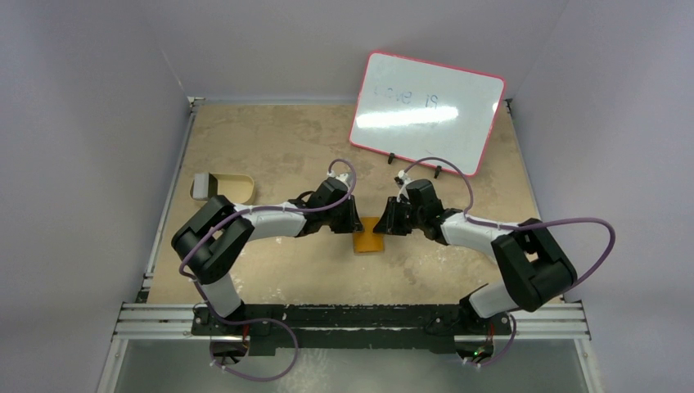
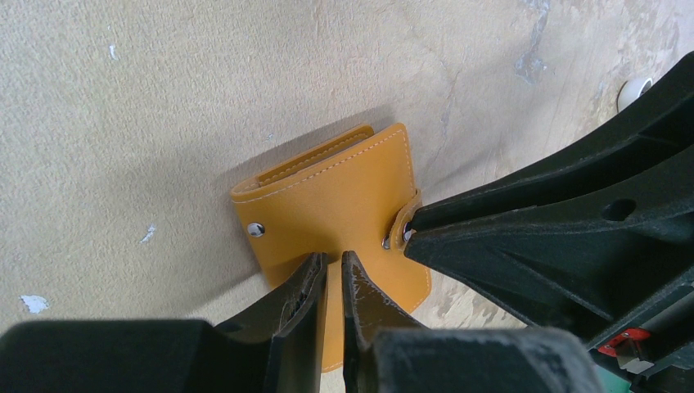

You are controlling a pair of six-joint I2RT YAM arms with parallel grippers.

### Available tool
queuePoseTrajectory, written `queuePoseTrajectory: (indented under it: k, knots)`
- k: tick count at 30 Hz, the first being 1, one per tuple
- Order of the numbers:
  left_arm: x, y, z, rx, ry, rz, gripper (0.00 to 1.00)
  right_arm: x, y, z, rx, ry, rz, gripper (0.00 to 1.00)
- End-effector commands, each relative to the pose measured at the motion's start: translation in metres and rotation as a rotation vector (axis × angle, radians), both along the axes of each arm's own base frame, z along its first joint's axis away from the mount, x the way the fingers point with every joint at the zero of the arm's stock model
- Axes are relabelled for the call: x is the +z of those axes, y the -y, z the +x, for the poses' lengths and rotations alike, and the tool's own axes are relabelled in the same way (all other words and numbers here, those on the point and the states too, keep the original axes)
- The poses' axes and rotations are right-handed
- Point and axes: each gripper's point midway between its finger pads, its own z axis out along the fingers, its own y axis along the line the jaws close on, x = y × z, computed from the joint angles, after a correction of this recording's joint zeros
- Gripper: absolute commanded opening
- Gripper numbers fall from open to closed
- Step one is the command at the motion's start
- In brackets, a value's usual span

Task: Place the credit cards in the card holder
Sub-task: Close the card holder at the center of the board.

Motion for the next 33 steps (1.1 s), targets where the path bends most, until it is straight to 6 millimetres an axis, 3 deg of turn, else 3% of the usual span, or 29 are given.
queuePoseTrajectory:
  k: [1, 22, 33]
  knots:
    - [-0.007, 0.000, 0.002, 0.012, -0.002, 0.006, 0.11, 0.000, -0.004, -0.001, 0.034, -0.006, 0.012, 0.21]
    - [-0.006, -0.002, 0.004, 0.025, 0.005, 0.012, 0.11, -0.013, -0.005, -0.011, 0.067, -0.053, -0.041, 0.16]
    - [-0.008, -0.005, 0.004, 0.025, 0.011, 0.033, 0.11, -0.018, -0.002, -0.016, 0.072, -0.057, -0.150, 0.13]
